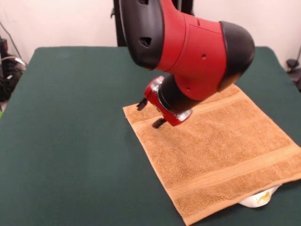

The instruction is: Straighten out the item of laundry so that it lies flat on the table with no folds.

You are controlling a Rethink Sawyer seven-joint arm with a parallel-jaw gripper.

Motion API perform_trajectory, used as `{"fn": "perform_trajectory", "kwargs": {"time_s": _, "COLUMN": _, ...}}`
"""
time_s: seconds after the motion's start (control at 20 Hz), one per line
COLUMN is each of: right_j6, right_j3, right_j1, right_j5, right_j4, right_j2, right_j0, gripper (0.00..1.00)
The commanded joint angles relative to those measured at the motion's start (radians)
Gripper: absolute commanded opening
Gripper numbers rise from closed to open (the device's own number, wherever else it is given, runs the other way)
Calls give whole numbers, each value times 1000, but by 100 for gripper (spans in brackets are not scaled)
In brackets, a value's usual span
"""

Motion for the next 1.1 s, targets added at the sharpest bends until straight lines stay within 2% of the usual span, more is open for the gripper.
{"fn": "perform_trajectory", "kwargs": {"time_s": 0.05, "right_j6": -187, "right_j3": 61, "right_j1": 50, "right_j5": 98, "right_j4": -91, "right_j2": -26, "right_j0": -9, "gripper": 100}}
{"fn": "perform_trajectory", "kwargs": {"time_s": 0.45, "right_j6": -216, "right_j3": 34, "right_j1": 52, "right_j5": 124, "right_j4": -73, "right_j2": 5, "right_j0": -39, "gripper": 100}}
{"fn": "perform_trajectory", "kwargs": {"time_s": 0.6, "right_j6": -207, "right_j3": 63, "right_j1": 38, "right_j5": 108, "right_j4": -50, "right_j2": 24, "right_j0": -48, "gripper": 100}}
{"fn": "perform_trajectory", "kwargs": {"time_s": 0.8, "right_j6": -169, "right_j3": 110, "right_j1": 19, "right_j5": 0, "right_j4": 55, "right_j2": 126, "right_j0": -99, "gripper": 100}}
{"fn": "perform_trajectory", "kwargs": {"time_s": 0.95, "right_j6": -156, "right_j3": 175, "right_j1": -16, "right_j5": -30, "right_j4": 136, "right_j2": 185, "right_j0": -123, "gripper": 100}}
{"fn": "perform_trajectory", "kwargs": {"time_s": 1.1, "right_j6": -152, "right_j3": 204, "right_j1": -30, "right_j5": -43, "right_j4": 171, "right_j2": 210, "right_j0": -135, "gripper": 100}}
